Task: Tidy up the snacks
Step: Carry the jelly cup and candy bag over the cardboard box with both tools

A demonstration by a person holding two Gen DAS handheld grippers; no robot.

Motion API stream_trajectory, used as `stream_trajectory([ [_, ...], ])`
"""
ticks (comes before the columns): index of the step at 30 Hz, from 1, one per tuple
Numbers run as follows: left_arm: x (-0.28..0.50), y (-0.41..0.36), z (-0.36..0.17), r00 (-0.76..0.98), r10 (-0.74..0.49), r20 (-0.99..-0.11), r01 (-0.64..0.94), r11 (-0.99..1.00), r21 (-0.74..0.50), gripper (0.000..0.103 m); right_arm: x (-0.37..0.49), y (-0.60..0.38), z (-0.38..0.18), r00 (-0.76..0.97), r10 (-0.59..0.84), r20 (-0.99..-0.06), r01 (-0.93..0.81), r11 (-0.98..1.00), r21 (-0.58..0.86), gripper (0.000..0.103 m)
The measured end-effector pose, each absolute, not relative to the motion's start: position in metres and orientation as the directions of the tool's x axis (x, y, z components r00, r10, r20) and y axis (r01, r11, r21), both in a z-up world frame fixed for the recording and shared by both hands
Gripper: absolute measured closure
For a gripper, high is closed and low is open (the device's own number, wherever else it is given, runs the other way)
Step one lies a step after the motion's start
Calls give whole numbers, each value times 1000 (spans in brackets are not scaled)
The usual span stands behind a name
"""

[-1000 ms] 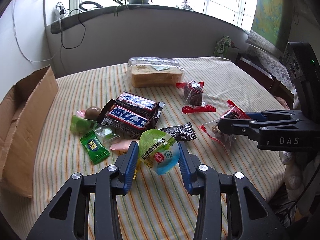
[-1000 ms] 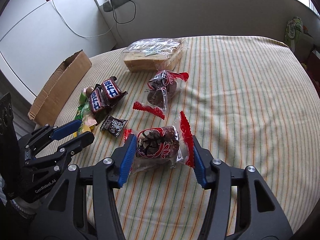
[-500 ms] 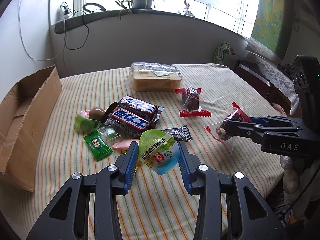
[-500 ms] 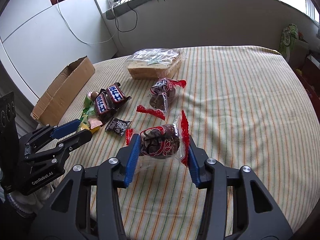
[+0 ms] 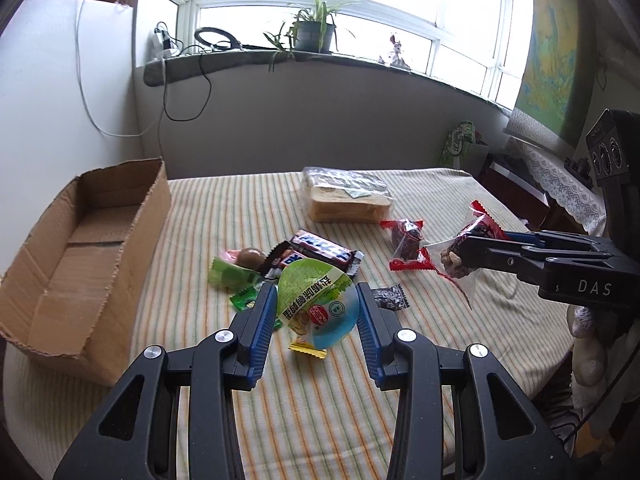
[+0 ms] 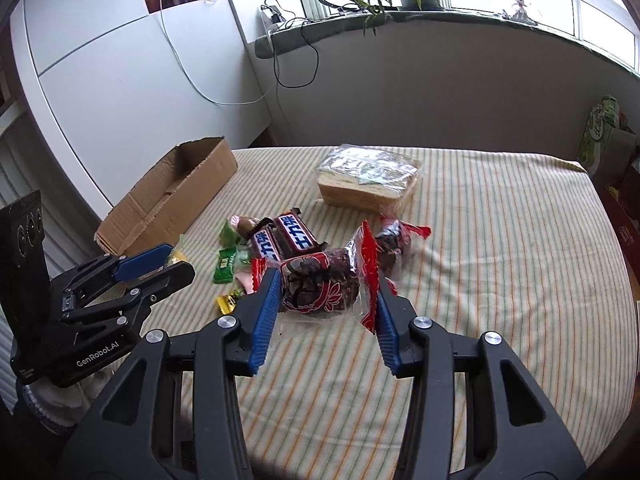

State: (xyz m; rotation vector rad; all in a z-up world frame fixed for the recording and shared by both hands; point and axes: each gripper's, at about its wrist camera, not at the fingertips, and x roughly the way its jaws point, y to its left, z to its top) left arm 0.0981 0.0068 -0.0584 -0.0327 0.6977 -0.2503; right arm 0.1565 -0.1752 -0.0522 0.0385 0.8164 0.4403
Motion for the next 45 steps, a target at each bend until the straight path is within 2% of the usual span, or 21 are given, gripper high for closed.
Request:
stream_trajectory([
  [22, 89, 138, -48, 810, -10, -587, -68, 992, -110, 65, 194, -16, -28, 508, 533, -676, -580, 792, 189, 57],
  [34, 86, 180, -58, 803, 20, -595, -125, 983, -135, 65, 213, 63, -37, 458, 541, -706, -648, 747, 152, 57],
  [45, 94, 198, -66, 797, -21, -604, -115, 976, -186, 65, 226, 99, -58, 432, 514, -741, -658, 742, 131, 57],
])
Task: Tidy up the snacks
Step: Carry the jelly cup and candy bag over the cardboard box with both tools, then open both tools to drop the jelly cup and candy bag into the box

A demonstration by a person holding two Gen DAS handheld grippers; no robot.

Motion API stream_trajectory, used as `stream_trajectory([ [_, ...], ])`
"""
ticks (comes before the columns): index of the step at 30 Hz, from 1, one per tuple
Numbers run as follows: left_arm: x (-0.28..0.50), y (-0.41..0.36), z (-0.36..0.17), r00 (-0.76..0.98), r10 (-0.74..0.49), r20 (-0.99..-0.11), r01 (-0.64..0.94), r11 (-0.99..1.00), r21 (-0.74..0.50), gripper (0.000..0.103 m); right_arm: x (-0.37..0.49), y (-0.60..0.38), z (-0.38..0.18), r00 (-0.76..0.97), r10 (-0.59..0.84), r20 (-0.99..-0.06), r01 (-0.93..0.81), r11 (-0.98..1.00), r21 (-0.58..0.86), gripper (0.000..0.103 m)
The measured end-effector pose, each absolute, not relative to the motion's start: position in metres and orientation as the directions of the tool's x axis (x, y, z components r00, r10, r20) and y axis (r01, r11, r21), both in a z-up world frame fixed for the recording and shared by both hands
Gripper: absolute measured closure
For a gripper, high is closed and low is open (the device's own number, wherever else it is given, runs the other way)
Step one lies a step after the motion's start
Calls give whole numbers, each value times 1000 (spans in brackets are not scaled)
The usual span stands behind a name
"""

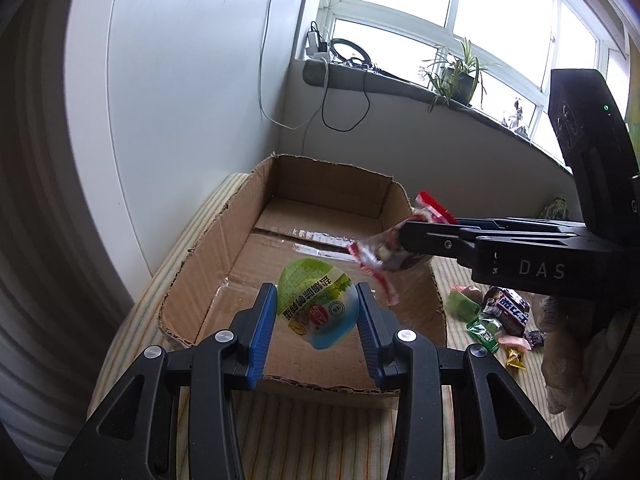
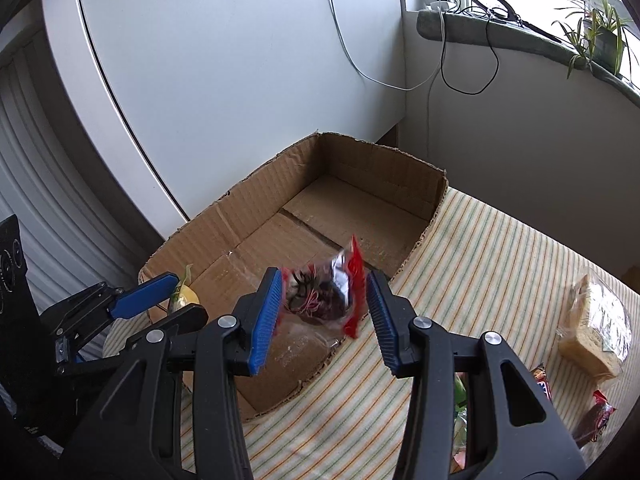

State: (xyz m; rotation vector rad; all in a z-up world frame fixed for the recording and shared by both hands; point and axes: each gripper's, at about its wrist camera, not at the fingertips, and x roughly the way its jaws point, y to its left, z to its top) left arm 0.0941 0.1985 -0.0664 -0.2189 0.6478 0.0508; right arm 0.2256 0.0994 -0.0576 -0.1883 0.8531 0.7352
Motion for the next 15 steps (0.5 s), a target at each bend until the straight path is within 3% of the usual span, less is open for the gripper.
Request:
stream_trajectory([
  [7, 90, 201, -67, 790, -40, -612, -83, 982, -172, 64, 229, 115, -59, 417, 530, -739, -670, 728, 145, 57],
  [12, 89, 201, -64, 790, -33, -612, -79, 985, -154, 58, 222, 112, -50, 453, 529, -717, -671, 733, 117, 29],
  [15, 86, 200, -62, 794, -6, -608, -100, 985, -140, 49, 217, 103, -42, 478, 529, -701, -663, 741, 106, 25],
])
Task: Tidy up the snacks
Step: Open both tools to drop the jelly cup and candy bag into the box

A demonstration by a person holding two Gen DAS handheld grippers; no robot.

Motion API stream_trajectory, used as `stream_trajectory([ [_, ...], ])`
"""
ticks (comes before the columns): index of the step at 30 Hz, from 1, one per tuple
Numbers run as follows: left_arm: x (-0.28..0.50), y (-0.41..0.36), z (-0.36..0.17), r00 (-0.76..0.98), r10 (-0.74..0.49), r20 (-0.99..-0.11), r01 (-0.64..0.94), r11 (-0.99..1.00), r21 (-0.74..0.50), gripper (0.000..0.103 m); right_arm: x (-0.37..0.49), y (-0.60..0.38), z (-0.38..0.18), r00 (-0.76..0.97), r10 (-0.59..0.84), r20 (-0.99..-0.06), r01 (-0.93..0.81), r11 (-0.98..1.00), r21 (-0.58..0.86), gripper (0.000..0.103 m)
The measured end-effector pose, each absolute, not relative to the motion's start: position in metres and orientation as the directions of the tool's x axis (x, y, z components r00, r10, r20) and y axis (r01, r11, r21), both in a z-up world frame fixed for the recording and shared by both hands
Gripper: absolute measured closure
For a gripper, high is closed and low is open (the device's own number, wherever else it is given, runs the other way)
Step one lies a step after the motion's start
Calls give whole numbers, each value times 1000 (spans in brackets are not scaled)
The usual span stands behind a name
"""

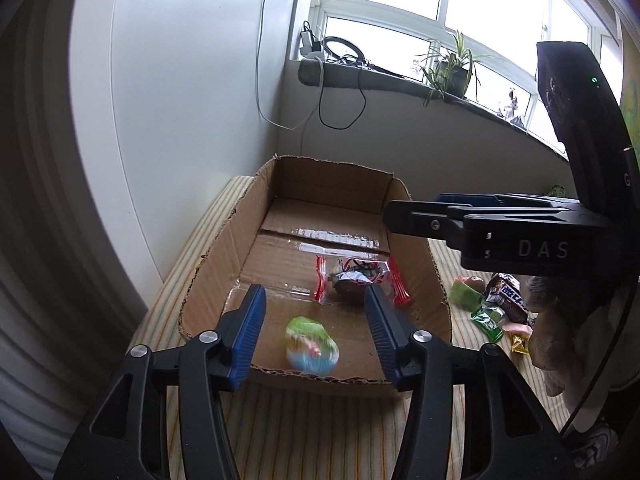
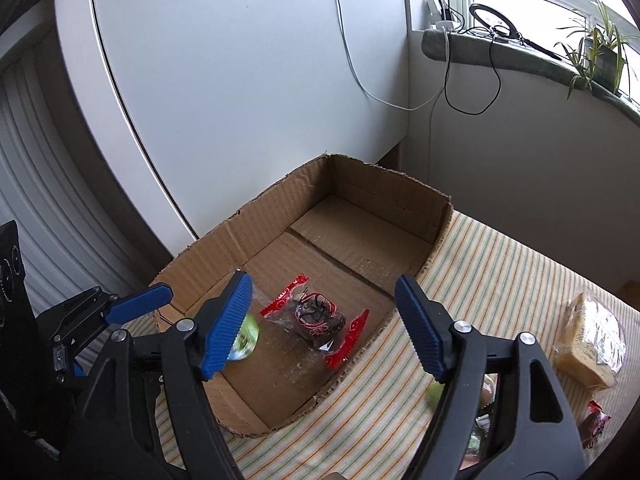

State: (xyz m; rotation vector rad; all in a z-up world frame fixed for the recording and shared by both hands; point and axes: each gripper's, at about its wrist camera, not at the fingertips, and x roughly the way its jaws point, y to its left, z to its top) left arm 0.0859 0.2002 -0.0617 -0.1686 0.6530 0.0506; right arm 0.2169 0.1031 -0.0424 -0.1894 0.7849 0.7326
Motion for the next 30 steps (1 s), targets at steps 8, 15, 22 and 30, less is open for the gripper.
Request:
stream_trajectory([
  [8, 70, 192, -48, 813, 25, -581, -138, 979, -151, 49, 200, 58, -20, 519, 534, -668, -644, 757, 105, 25],
  [15, 64, 162, -40, 819, 6, -574, -110, 983, -146, 49, 190, -3, -13, 552, 516, -656, -604, 789, 112, 25],
  [22, 67, 123, -44, 808, -61, -587, -49, 984, -169, 49, 189, -86, -14, 606, 450, -656, -497, 858, 129, 25],
  [30, 81, 71, -64, 754, -171, -635, 59, 979, -194, 49, 197, -162, -35, 622, 350, -700, -382, 916, 120, 25],
])
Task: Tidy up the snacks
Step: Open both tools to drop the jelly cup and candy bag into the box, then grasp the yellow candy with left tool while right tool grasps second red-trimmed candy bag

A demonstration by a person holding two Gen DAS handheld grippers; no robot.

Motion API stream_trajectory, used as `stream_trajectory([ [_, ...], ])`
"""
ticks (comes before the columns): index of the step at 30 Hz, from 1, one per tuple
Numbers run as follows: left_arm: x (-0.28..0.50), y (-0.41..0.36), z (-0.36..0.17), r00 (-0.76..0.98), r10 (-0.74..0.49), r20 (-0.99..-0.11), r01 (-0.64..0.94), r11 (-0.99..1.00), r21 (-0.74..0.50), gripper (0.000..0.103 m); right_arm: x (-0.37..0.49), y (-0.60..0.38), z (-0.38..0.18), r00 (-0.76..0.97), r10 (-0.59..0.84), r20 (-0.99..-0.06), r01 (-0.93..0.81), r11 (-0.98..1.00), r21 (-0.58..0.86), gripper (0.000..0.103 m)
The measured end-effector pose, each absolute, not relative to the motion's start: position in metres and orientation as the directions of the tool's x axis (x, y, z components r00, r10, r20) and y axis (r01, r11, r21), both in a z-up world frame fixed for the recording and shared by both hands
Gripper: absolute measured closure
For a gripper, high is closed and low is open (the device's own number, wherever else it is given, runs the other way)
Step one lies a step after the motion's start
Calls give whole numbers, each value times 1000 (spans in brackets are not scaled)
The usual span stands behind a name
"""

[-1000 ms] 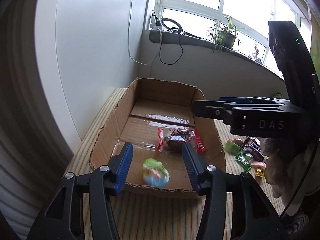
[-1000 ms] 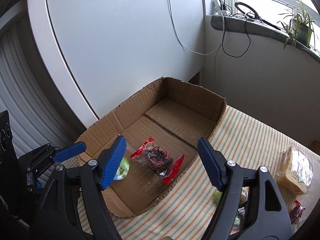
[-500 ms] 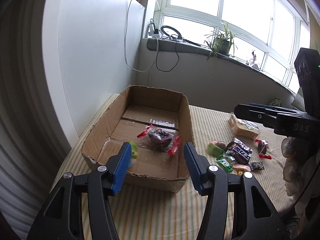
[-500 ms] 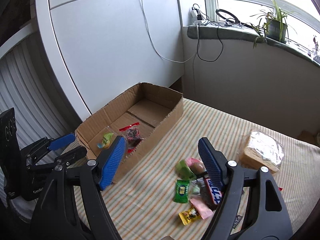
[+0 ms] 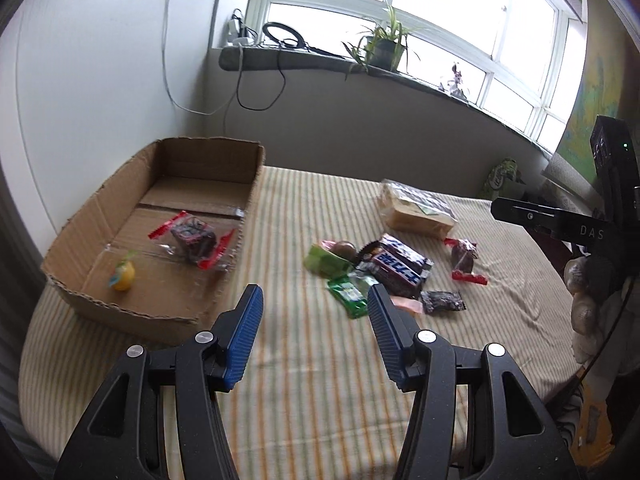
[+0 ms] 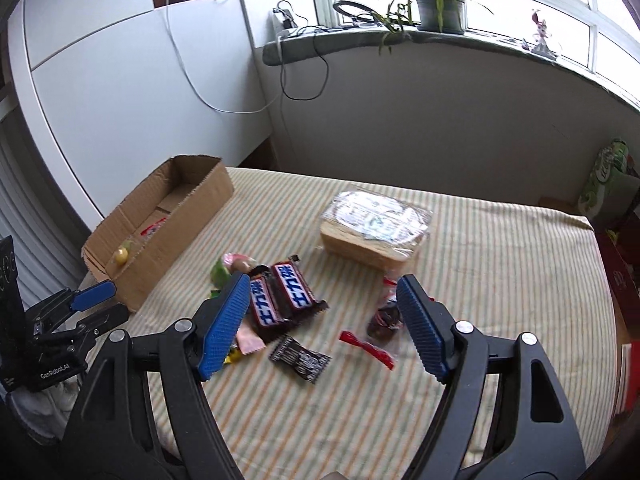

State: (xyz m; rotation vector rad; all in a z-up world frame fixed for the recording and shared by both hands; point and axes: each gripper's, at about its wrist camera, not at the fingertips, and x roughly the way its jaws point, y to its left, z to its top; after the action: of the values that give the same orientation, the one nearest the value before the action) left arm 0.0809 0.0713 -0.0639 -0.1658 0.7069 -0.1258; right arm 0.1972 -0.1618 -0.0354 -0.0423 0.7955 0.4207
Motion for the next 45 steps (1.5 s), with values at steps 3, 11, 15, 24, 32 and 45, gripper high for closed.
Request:
stream_trajectory([
  [3, 86, 54, -71, 726, -210, -655, 107, 975, -195, 49, 201, -181, -46, 616, 330, -715, -351, 928, 127, 25],
  [11, 100, 19, -96, 621, -291, -727, 213, 956, -201, 58, 219, -210, -73, 561, 333, -758, -279, 938, 206, 25],
  [15, 106, 13, -102, 598, -303, -742, 228, 952, -205, 59, 230, -213, -89, 511, 355, -783, -250, 933, 259, 25],
  [24, 120, 3, -106, 566, -299, -768, 268, 948, -172, 60, 253, -196, -107, 457, 355, -815, -242, 932, 270, 34],
  [32, 126, -1, -116, 542, -294, -787, 283, 946, -158, 63, 262, -181, -115, 444, 324, -836, -251, 940, 231, 39],
  [45, 130, -13, -118, 558, -262, -787, 282, 952, -117, 77, 268, -178, -124, 427, 291, -856, -259, 946, 193, 62],
])
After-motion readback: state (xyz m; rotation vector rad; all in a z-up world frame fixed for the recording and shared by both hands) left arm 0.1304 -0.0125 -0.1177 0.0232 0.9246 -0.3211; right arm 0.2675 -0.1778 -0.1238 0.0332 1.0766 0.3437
